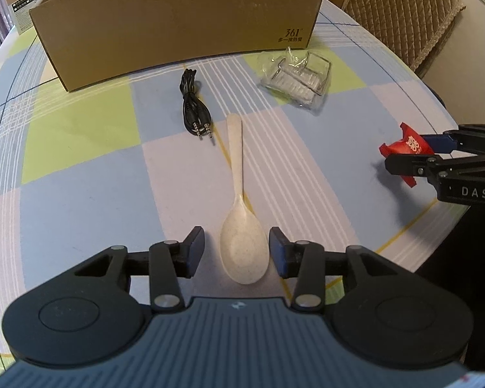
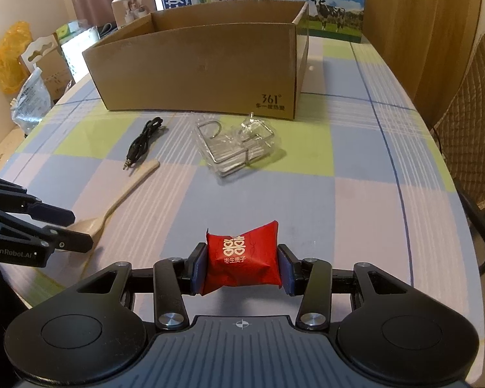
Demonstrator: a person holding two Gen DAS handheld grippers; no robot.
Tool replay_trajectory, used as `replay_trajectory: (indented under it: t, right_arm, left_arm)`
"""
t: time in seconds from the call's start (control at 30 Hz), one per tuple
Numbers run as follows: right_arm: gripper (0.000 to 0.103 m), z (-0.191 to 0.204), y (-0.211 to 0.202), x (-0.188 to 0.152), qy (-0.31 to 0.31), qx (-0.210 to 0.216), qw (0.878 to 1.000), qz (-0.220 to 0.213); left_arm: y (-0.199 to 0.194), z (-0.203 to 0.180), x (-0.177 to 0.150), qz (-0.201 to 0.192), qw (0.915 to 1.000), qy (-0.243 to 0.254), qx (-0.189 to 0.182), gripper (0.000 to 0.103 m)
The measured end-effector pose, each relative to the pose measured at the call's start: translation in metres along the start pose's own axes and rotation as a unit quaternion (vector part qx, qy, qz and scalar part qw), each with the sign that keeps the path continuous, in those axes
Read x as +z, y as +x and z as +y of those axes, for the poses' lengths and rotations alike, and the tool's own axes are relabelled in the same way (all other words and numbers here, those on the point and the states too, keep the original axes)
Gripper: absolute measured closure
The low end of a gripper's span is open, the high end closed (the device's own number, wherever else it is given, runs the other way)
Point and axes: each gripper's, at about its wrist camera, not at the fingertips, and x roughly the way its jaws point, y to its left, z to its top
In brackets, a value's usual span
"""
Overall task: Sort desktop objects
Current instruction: 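Lift the spoon with the left tool while the right tool lifts the red candy, then carry the spoon with the left tool while the right tool carries the candy over the box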
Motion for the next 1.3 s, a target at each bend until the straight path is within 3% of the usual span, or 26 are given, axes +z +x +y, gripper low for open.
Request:
replay_trajectory:
  t: [0.13,0.17,0.3,1.03,1.3]
  right_arm:
    - [0.060,-0.002,0.003,0.000,0.003,0.002,1.000,0.001]
    - [0.060,-0.002,0.004,0.000,0.003,0.003,1.000,0.002]
    - [0.061,-0.002,0.005,-0.001,0.005,0.005,1.000,0.002]
    - [0.061,0.019,-0.031,0.017,-0.006,0.008,0.999,-0.039]
    - [0.061,0.025,-0.043,0.047,-0.022,0.010,0.998,-0.066]
  left_arm:
    - [0.002,-0.006,0.001,0.005,0.9999,0.011,0.000,0.068]
    - [0.004,-0.008,0.000,0.010,0.9998,0.016,0.005,0.075]
    - [0.003,-0.009,0.000,0.006,0.9998,0.015,0.008,0.075]
    - [-0.066,-0.004,0.014,-0.080,0.9966,0.003,0.019,0.075]
    - [-0.086,0.007,0.037,-0.118,0.9928,0.001,0.024,0.075]
